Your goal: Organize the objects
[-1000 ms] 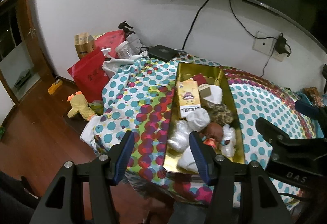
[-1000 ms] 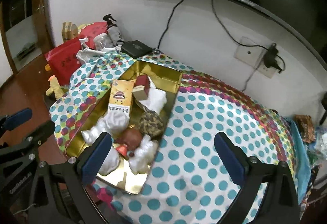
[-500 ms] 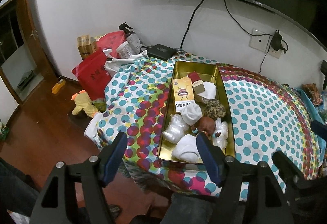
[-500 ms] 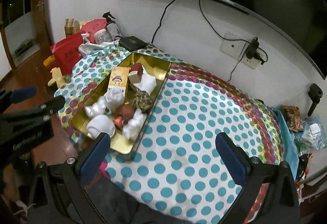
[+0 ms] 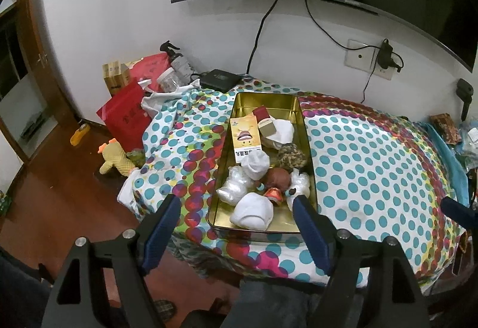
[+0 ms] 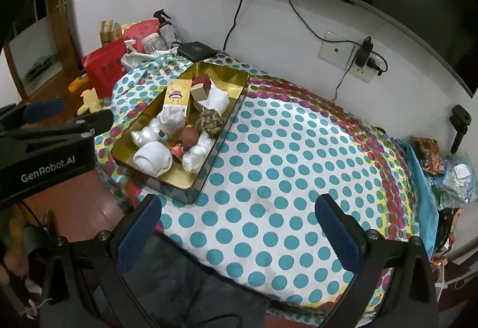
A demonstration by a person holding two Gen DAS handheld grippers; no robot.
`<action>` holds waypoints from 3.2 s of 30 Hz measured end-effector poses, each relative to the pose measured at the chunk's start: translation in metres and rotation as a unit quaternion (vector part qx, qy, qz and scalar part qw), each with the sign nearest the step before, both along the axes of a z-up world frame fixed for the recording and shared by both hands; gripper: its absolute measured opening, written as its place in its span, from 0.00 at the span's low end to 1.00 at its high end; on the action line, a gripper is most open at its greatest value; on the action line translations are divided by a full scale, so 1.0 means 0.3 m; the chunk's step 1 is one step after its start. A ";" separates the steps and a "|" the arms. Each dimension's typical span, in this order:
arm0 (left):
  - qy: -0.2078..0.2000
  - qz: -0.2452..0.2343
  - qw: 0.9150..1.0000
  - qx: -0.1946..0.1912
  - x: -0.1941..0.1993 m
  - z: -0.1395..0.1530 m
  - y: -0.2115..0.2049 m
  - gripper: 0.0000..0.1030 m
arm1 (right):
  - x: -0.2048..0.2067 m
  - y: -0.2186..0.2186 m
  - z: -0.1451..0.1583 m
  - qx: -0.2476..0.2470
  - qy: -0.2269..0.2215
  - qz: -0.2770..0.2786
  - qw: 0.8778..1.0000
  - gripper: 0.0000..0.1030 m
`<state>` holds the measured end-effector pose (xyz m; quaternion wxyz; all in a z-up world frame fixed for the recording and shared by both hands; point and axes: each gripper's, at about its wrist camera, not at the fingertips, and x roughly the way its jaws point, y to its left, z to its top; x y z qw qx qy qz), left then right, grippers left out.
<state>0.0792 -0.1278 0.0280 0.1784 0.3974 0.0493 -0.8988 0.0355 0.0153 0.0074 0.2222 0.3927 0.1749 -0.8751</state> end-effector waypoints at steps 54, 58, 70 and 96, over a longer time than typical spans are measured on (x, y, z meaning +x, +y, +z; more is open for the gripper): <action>-0.035 -0.006 0.998 -0.058 0.043 0.023 0.108 0.78 | -0.003 0.092 0.095 0.001 0.029 -0.078 0.997 0.99; -0.062 -0.012 0.998 -0.030 0.024 -0.014 0.092 0.78 | -0.007 0.092 0.093 0.001 0.028 -0.080 0.996 0.99; -0.052 -0.029 0.998 0.024 0.013 -0.012 0.060 0.77 | -0.020 0.080 0.098 0.006 0.032 -0.083 0.996 0.99; -0.048 -0.040 0.997 0.048 -0.011 -0.022 0.038 0.77 | -0.004 0.078 0.108 0.014 0.025 -0.079 0.996 0.99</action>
